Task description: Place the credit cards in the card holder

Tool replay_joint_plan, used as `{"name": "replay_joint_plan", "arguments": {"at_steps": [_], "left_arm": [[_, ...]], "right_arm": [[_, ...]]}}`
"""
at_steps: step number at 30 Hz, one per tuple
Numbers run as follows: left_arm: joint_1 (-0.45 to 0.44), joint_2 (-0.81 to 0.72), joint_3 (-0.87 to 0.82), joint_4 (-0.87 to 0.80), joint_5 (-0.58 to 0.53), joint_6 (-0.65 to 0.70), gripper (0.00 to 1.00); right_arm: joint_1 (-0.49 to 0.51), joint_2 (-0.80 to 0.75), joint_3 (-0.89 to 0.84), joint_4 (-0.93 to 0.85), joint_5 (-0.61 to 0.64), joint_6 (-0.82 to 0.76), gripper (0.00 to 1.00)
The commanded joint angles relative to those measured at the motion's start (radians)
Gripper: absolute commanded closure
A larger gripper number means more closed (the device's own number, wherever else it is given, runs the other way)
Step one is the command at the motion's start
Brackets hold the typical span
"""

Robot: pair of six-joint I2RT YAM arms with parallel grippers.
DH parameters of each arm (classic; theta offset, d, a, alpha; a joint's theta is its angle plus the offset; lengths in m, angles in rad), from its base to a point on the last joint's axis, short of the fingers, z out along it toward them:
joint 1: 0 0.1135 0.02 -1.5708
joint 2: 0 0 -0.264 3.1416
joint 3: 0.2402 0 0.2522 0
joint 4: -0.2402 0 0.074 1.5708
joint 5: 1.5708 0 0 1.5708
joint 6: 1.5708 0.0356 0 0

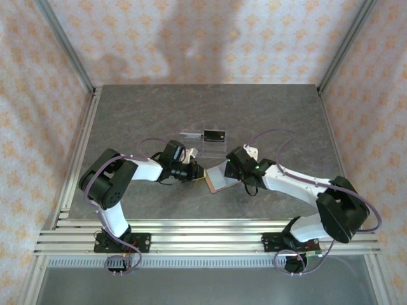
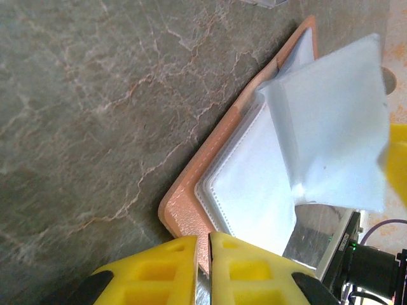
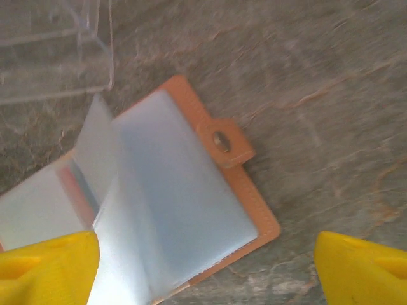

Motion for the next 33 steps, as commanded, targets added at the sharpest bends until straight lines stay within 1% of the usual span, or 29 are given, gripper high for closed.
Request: {"name": "replay_joint_plan", "arguments": {"at_steps": [1,4,6,10,13,15,17,20,21,22,23,24,26,28,29,31,33], "left_arm": [[-0.004,0.025,0.029,-0.025,-0.012,0.029,0.86],[-0.004,0.007,0.029,-0.034,-0.015,0.032,0.86],[-0.004,-0.002,0.035,-0.046,-0.014,0.039,0.86],[-0.005,-0.003,0.056,-0.071,-0.009,0.044,0.86],[-0.006,-0.002,0.066,-0.058,-0.004,0.034,0.86],[-0.009,0.003,0.083,-0.072,0.002,0.034,0.86],[-0.020,0.002,0.100,-0.076,0.008,0.031,0.86],[-0.040,0.016,0.149,-0.098,0.006,0.032,0.85],[-0.044,0.021,0.166,-0.105,0.009,0.032,0.86],[-0.047,0.023,0.178,-0.111,0.009,0.031,0.86],[-0.049,0.025,0.184,-0.113,0.003,0.028,0.86],[-0.049,0.026,0.186,-0.118,-0.003,0.029,0.86],[-0.049,0.033,0.197,-0.146,-0.010,0.046,0.86],[-0.049,0.029,0.192,-0.166,-0.012,0.059,0.86],[-0.047,0.019,0.181,-0.172,-0.020,0.063,0.86],[-0.047,-0.003,0.152,-0.175,-0.047,0.073,0.85],[-0.045,-0.010,0.133,-0.178,-0.059,0.081,0.85]], "right_arm": [[-0.002,-0.009,0.012,-0.113,0.146,0.025,0.12],[-0.041,0.004,0.030,-0.167,0.146,-0.014,0.12],[-0.066,0.005,0.047,-0.181,0.096,-0.068,0.12],[-0.073,-0.002,0.093,-0.199,0.033,-0.156,0.13],[-0.082,0.040,0.177,-0.281,0.031,-0.198,0.16],[-0.081,0.031,0.199,-0.269,-0.058,-0.242,0.18],[-0.083,0.009,0.204,-0.242,-0.140,-0.256,0.18],[-0.086,-0.006,0.211,-0.241,-0.171,-0.274,0.18],[-0.089,-0.006,0.209,-0.232,-0.198,-0.285,0.18],[-0.093,-0.003,0.203,-0.214,-0.251,-0.298,0.18],[-0.096,0.007,0.198,-0.187,-0.332,-0.315,0.20],[-0.097,0.021,0.198,-0.165,-0.403,-0.320,0.25],[-0.097,0.064,0.211,-0.122,-0.571,-0.325,0.41],[-0.095,0.095,0.220,-0.089,-0.670,-0.313,0.51],[-0.096,0.109,0.225,-0.069,-0.688,-0.304,0.51],[-0.097,0.136,0.241,-0.055,-0.672,-0.296,0.52],[-0.104,0.174,0.260,-0.074,-0.590,-0.307,0.54]]}}
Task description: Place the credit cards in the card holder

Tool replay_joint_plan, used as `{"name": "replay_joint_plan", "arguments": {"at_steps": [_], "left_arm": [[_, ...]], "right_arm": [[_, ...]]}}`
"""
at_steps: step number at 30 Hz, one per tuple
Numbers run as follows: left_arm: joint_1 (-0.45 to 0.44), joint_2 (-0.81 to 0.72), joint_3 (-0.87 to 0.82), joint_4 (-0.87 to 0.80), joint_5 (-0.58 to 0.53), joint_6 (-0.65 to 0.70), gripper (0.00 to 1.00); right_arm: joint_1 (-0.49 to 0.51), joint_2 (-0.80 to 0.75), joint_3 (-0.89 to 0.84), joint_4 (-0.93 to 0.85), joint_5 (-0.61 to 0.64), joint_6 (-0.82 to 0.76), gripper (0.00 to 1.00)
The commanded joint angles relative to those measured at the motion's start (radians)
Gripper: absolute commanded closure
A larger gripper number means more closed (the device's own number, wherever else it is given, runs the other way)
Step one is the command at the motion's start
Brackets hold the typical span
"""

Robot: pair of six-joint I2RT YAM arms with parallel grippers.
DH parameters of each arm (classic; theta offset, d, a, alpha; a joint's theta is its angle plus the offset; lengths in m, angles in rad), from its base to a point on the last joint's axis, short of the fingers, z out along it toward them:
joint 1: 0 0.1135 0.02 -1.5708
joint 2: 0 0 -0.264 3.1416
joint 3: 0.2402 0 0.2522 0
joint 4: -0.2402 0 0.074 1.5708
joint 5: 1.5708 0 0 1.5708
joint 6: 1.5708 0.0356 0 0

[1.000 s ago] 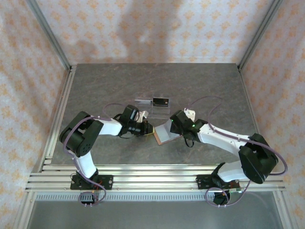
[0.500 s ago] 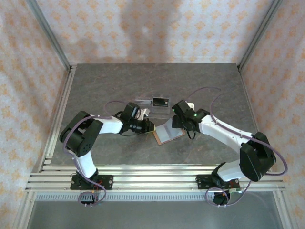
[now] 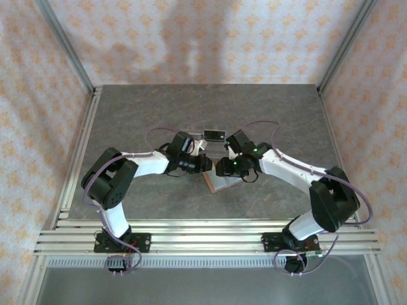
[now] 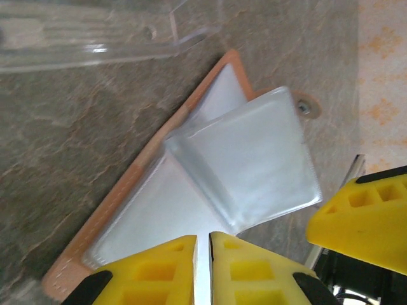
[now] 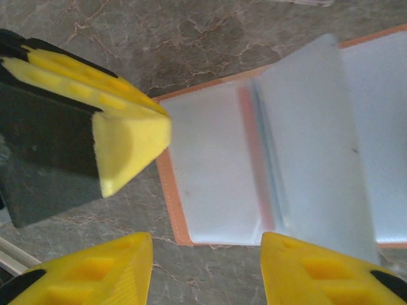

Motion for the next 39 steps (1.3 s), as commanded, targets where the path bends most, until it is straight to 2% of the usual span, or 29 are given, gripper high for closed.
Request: {"name": "replay_joint_plan", "arguments": {"at_steps": [1,8,14,16,19,23,27,30,33,35,39], "left_arm": [[0.005,-0.019,-0.036,-0.050,-0.036,0.037,0.85],[0.005,-0.040,-0.081,-0.029,-0.041,0.023,0.84],[0.005,-0.068,-0.087,-0.058,-0.055,0.041,0.79],[0.005,-0.065,-0.080,-0.082,-0.056,0.051,0.79],[0.008,-0.073,-0.091,-0.069,-0.059,0.045,0.78],[0.021,-0.087,-0.096,-0.091,-0.060,0.054,0.78],[0.038,-0.111,-0.111,-0.104,-0.075,0.073,0.77],[0.045,-0.114,-0.108,-0.123,-0.065,0.087,0.77],[0.046,-0.117,-0.107,-0.132,-0.052,0.098,0.77],[0.045,-0.123,-0.099,-0.152,-0.051,0.112,0.77],[0.046,-0.152,-0.122,-0.134,-0.043,0.098,0.76]], "right_arm": [[-0.019,0.055,0.052,0.020,0.028,-0.010,0.57],[-0.120,0.177,0.045,0.081,0.044,-0.011,0.59],[-0.128,0.208,-0.005,0.108,0.051,-0.011,0.58],[-0.127,0.206,-0.030,0.112,0.013,-0.004,0.58],[-0.097,0.156,-0.094,0.134,-0.025,0.059,0.59],[-0.005,0.027,-0.216,0.205,0.022,0.231,0.57],[0.053,-0.098,-0.291,0.213,0.151,0.362,0.51],[0.054,-0.189,-0.288,0.130,0.299,0.333,0.43],[0.042,-0.199,-0.227,0.044,0.343,0.251,0.40],[0.042,-0.173,-0.180,0.008,0.330,0.205,0.38],[0.070,-0.113,-0.138,0.056,0.201,0.151,0.39]]}}
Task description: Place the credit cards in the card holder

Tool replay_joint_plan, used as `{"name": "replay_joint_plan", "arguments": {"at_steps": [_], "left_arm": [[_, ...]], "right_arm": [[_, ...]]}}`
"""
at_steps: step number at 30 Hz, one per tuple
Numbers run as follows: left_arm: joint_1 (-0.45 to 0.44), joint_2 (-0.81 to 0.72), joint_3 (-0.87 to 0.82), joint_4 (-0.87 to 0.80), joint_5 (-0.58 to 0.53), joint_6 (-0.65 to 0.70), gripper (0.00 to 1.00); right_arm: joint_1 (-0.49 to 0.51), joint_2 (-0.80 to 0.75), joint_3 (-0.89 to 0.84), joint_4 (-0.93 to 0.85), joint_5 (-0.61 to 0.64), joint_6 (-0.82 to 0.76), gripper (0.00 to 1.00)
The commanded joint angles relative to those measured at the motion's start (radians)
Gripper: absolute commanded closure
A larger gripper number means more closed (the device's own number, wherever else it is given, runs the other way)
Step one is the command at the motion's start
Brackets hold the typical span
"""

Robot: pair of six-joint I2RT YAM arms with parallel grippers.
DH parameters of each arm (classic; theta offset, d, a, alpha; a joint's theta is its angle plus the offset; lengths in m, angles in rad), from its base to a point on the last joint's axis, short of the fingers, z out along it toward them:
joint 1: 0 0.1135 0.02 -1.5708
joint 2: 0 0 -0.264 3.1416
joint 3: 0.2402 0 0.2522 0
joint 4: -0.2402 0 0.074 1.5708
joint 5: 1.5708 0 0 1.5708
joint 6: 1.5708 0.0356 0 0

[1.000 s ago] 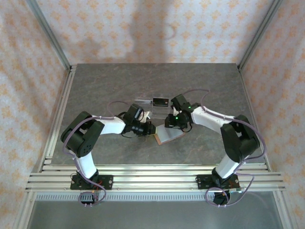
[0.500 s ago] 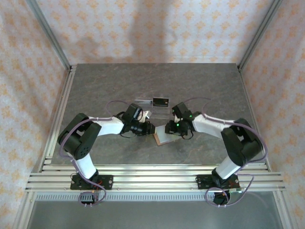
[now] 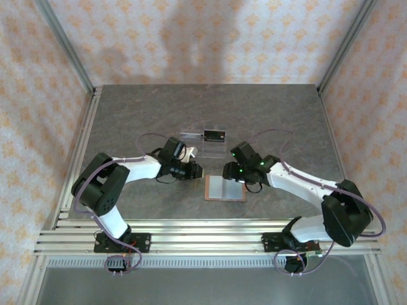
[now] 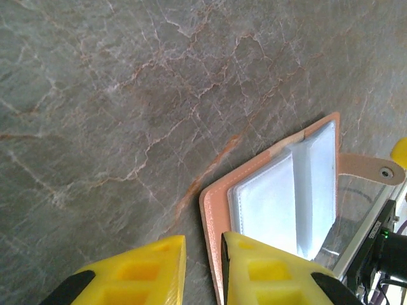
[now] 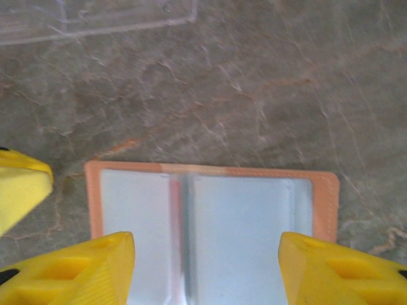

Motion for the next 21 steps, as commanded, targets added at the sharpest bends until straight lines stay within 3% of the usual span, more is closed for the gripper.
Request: {"name": "replay_joint_plan", "arguments": {"at_steps": [1,9,15,21], "left_arm": [[0.002,-0.048,-0.019,-0.007,0.018,0.015,0.76],[-0.001,-0.027,-0.058,0.050,0.079,-0.006,0.80],[0.004,-0.017,-0.067,0.051,0.079,-0.004,0.81],[0.028,-0.037,-0.077,0.029,0.049,0.001,0.81]], "right_arm": [[0.036,0.061,0.041,-0.009,-0.070,-0.062,0.39],[0.131,0.197,0.071,0.052,-0.046,0.004,0.40],[0.229,0.258,0.180,-0.112,0.162,0.045,0.29],[0.283,0.312,0.245,-0.172,0.215,0.072,0.33]]}}
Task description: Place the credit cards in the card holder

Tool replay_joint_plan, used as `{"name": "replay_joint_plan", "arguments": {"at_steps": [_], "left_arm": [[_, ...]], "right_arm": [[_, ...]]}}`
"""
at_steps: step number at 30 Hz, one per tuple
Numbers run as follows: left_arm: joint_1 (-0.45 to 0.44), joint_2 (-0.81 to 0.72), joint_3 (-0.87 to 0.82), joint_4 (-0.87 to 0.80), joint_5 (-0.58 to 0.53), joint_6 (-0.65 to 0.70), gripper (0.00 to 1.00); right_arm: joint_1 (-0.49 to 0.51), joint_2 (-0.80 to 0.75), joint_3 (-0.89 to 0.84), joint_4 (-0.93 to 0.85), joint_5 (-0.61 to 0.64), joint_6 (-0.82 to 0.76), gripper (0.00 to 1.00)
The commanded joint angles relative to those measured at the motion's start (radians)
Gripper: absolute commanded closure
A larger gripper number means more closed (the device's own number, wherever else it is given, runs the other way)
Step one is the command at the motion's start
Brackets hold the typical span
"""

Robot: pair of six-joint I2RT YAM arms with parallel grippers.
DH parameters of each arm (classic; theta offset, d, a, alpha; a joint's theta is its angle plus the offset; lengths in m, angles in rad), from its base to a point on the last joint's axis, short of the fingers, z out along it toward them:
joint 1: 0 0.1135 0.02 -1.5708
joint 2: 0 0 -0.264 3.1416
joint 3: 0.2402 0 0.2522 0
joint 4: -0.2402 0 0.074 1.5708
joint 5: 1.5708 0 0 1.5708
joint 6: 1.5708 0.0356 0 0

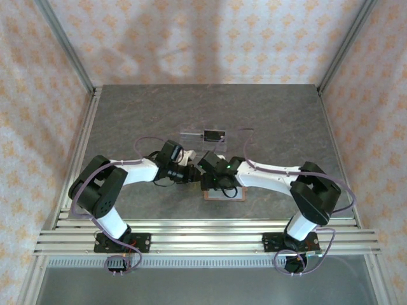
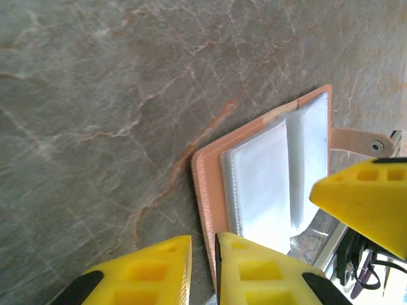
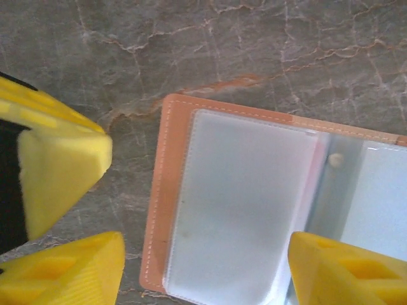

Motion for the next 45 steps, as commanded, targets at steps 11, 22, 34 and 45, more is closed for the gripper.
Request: {"name": "replay_joint_plan", "arguments": {"at_steps": [11,22,34,45], "left_arm": [[0.023,-0.005,-0.023,0.012,0.006,0.002,0.81],[0.026,0.005,-0.026,0.026,0.026,0.004,0.82],[-0.028,-0.013,-0.029,0.159,0.104,-0.118,0.81],[-0.106,0.026,-0.009,0.280,0.066,-0.243,0.91]], "right_arm": [[0.045,0.121,0.064,-0.122,0.139,0.050,0.43],[0.047,0.075,0.024,-0.063,0.115,0.042,0.53],[0.033,-0.053,-0.110,0.114,0.015,0.003,0.71],[-0.060,-0.207,-0.324,0.337,-0.123,0.044,0.72]]}}
